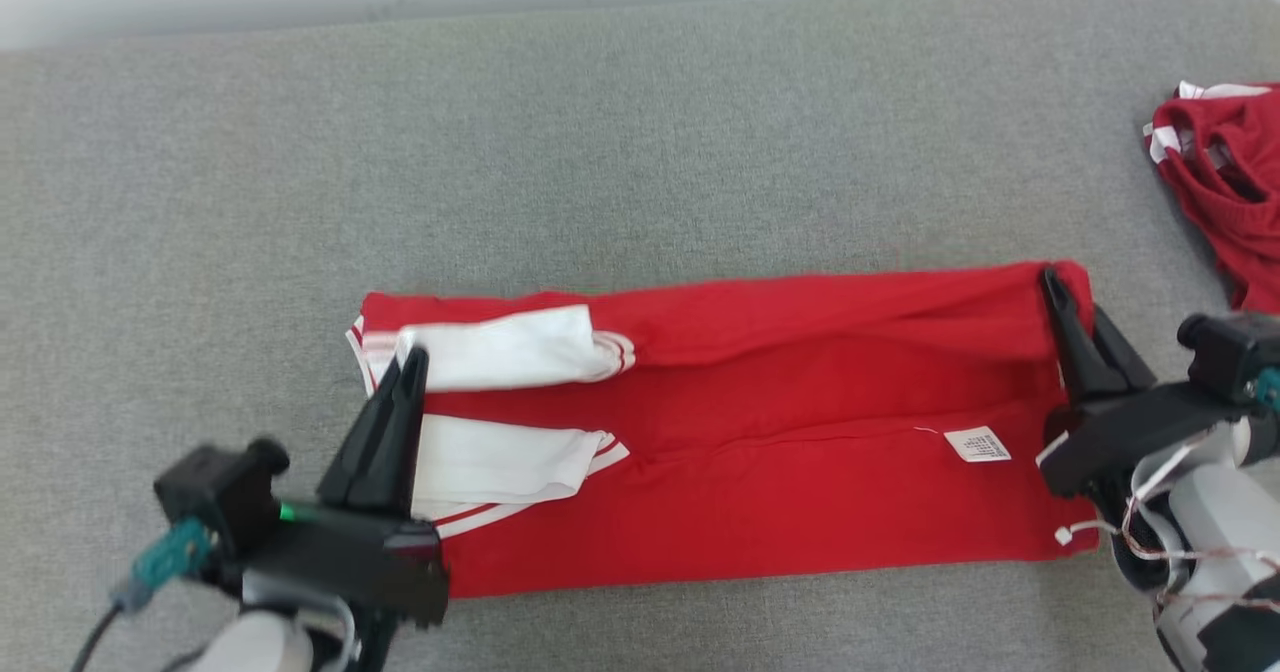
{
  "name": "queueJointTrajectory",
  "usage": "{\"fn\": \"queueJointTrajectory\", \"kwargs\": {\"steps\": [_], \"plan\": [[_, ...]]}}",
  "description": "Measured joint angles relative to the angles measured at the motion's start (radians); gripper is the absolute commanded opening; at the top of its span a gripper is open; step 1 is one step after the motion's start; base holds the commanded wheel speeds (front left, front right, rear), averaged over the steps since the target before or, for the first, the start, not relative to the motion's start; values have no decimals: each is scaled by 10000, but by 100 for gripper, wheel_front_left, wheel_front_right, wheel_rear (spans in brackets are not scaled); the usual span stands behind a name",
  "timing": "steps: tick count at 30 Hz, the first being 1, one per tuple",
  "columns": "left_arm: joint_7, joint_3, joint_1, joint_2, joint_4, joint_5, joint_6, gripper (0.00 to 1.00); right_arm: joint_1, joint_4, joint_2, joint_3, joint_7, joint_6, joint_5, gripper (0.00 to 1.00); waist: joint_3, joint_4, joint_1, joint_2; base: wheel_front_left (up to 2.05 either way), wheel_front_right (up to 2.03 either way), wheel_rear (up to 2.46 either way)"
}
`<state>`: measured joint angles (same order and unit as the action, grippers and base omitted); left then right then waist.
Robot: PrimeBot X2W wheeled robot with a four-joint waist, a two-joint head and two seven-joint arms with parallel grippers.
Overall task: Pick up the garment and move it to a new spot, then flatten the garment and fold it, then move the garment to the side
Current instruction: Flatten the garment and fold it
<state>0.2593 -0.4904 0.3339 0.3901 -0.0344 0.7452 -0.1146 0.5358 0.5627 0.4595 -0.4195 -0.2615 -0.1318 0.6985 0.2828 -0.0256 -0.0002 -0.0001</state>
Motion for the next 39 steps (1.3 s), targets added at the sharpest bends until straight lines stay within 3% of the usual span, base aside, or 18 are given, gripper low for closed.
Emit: {"fn": "queueJointTrajectory", "kwargs": {"steps": [3,4,5,6,14,19,28,39], "plan": [[17,171,-733,-128,272,31,-127,0,-518,-307,-111,382,-2,0,-75,0,-140,11,0,0,0,0,0],[17,280,-967,-201,293,19,-222,0,-684,-414,-132,453,0,0,-153,65,-177,11,0,0,0,0,0],[17,351,-1147,-217,276,-117,-313,39,-814,-522,-159,497,0,0,-234,100,-204,7,0,0,0,0,0],[17,445,-1282,-226,297,-330,-395,100,-922,-631,-180,554,0,0,-286,100,-230,-1,0,-1,0,0,0],[21,2044,-2229,-1076,625,-1354,-347,100,-1840,-1645,-307,1377,-2,0,-428,100,-431,-46,1,0,0,0,0],[23,3047,-2570,-1501,938,-2406,-165,100,-2172,-1563,-305,1555,-2,0,-472,100,-544,-84,1,-1,0,0,0],[35,4696,-3138,-2545,1388,-5032,460,100,-1943,-203,-470,1164,198,0,159,100,-666,61,2,0,0,0,0],[35,5333,-3468,-3248,775,-5724,1430,100,-1153,1839,-807,445,861,0,802,100,-789,452,2,0,0,0,0]]}}
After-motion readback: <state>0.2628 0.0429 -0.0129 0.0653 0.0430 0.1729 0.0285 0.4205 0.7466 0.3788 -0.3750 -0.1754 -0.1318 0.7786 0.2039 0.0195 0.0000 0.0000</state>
